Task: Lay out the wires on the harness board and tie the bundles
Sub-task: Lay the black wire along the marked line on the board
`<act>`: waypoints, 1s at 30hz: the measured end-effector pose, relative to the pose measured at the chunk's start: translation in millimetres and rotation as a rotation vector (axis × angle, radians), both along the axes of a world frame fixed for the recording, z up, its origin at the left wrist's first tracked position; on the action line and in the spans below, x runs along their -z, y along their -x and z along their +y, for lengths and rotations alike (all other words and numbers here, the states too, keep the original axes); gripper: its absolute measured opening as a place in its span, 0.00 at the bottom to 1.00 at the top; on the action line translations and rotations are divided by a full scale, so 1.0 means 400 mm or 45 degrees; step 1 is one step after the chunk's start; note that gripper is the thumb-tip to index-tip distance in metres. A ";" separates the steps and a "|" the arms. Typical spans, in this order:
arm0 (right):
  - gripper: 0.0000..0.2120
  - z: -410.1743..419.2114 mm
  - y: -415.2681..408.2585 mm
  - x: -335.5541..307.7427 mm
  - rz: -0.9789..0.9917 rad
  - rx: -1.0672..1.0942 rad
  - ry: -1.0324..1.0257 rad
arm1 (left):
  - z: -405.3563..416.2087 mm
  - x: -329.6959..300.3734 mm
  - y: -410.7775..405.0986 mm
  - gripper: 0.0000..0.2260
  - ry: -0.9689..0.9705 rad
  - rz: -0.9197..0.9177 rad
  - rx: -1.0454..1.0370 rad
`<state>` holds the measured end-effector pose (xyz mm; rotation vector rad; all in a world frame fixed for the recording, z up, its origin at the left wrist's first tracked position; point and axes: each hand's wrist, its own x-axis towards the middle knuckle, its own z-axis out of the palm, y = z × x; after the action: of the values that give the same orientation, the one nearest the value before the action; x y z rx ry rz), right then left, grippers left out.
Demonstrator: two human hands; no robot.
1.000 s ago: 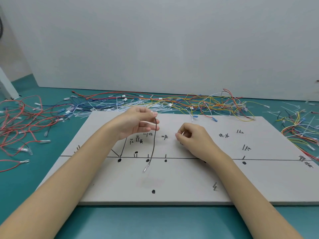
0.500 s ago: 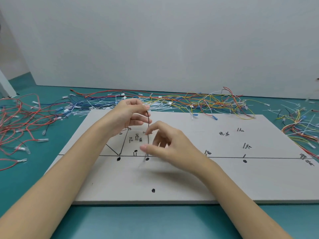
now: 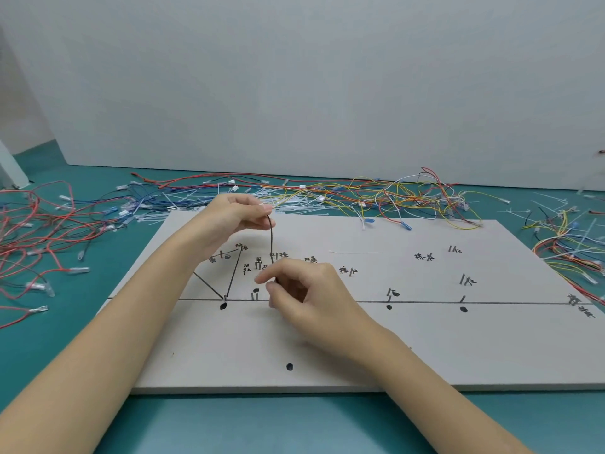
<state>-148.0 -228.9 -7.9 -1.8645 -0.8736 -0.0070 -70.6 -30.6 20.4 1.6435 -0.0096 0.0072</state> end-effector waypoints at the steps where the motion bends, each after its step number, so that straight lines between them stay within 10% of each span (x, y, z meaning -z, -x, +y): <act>1: 0.09 0.001 0.004 0.001 -0.052 -0.010 0.027 | 0.004 0.000 -0.001 0.09 0.007 -0.010 -0.009; 17: 0.09 0.030 0.070 0.004 -0.518 -0.119 0.371 | 0.037 0.012 0.008 0.02 -0.791 0.073 0.124; 30: 0.08 0.034 0.086 0.002 -0.515 -0.193 0.407 | 0.038 0.015 0.014 0.04 -0.968 0.129 0.296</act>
<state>-182.3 -215.1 -8.6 -2.1261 -1.3581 -0.1638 -76.4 -15.5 14.5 2.3909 -0.1403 -0.2883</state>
